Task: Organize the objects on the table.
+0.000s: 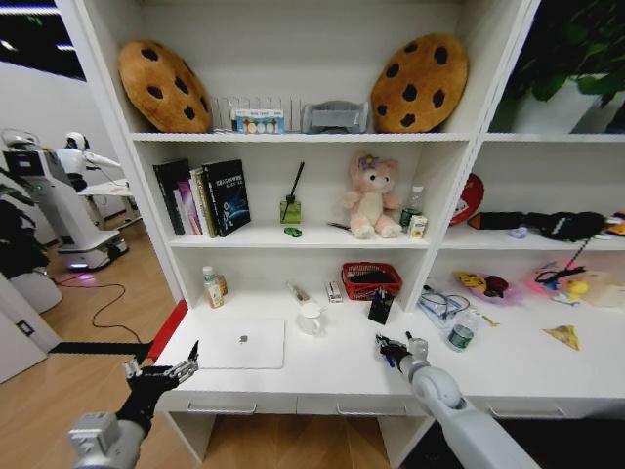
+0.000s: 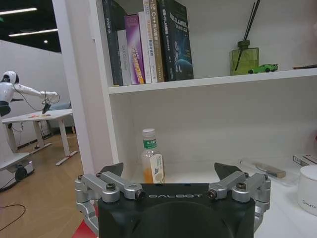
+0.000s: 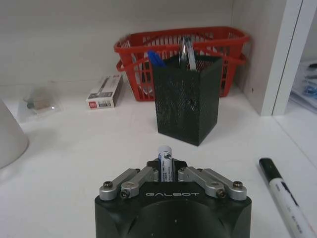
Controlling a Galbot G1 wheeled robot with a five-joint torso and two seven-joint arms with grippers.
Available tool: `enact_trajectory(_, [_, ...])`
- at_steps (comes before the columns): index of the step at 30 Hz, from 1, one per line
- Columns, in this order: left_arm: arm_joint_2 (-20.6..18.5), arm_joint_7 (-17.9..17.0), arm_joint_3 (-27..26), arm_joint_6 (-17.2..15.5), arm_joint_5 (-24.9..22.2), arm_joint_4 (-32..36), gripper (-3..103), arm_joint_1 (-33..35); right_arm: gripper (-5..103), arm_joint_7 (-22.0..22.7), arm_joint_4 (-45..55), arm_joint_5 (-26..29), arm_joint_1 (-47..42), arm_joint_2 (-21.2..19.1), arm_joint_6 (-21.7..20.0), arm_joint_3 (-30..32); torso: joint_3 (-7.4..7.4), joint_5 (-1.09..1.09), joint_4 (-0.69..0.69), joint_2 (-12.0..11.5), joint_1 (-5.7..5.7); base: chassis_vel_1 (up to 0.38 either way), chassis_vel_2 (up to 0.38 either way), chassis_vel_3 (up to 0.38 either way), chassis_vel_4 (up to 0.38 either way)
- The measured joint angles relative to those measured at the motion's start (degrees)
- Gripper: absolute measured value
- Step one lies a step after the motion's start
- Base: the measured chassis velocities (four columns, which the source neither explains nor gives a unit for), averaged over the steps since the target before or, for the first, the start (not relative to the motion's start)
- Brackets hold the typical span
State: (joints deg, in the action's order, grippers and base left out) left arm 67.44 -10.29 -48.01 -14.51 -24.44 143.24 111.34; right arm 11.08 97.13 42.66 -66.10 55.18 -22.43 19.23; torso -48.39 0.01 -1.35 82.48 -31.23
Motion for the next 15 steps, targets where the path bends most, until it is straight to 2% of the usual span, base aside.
enact_trajectory(3, [0.0,0.0,0.0,0.0,0.0,0.0,100,0.0,12,-1.4,1.9,-1.8,-0.1,-0.3,1.9,1.2,0.0,0.0,0.0,0.0,0.0,0.0,0.0,0.0,0.0])
enact_trajectory(6, [0.0,0.0,0.0,0.0,0.0,0.0,100,0.0,12,-5.7,5.4,-6.6,-0.1,-1.2,9.0,3.3,0.0,-0.02,0.0,0.0,0.0,0.0,0.0,0.0,0.0])
enact_trajectory(7, [0.0,0.0,0.0,0.0,0.0,0.0,100,0.0,12,-5.7,5.4,-6.6,-0.1,-1.2,9.0,3.3,0.0,-0.02,0.0,0.0,0.0,0.0,0.0,0.0,0.0])
enact_trajectory(9, [0.0,0.0,0.0,0.0,0.0,0.0,100,0.0,12,-8.2,4.3,-11.1,1.3,-0.9,15.9,4.1,0.01,-0.02,0.0,0.0,0.0,0.0,0.0,0.0,0.0])
enact_trajectory(10, [0.0,0.0,0.0,0.0,0.0,0.0,100,0.0,12,-8.2,4.3,-11.1,1.3,-0.9,15.9,4.1,0.01,-0.02,0.0,0.0,0.0,0.0,0.0,0.0,0.0])
enact_trajectory(11, [0.0,0.0,0.0,0.0,0.0,0.0,100,0.0,12,-9.1,2.4,-12.9,2.5,-0.4,19.6,4.2,0.01,-0.03,0.0,0.0,0.01,0.0,0.0,0.0,0.0])
enact_trajectory(12, [0.0,0.0,0.0,0.0,0.0,0.0,100,0.0,12,-9.3,1.1,-13.6,3.2,-0.1,21.7,4.1,0.01,-0.02,0.0,0.0,0.0,0.0,0.0,0.0,0.0])
enact_trajectory(13, [0.0,0.0,0.0,0.0,0.0,0.0,100,0.0,12,-9.5,-2.6,-15.5,5.2,0.8,26.8,3.5,0.01,-0.01,0.0,0.0,0.0,0.0,0.0,0.0,0.0])
enact_trajectory(14, [0.0,0.0,0.0,0.0,0.0,0.0,100,0.0,12,-9.5,-2.6,-15.5,5.2,0.8,26.8,3.5,0.01,-0.01,0.0,0.0,0.0,0.0,0.0,0.0,0.0])
enact_trajectory(15, [0.0,0.0,0.0,0.0,0.0,0.0,100,0.0,12,-9.6,-6.8,-17.6,7.3,2.0,31.2,3.0,0.0,0.0,0.0,0.0,0.0,0.0,0.0,0.0,0.0])
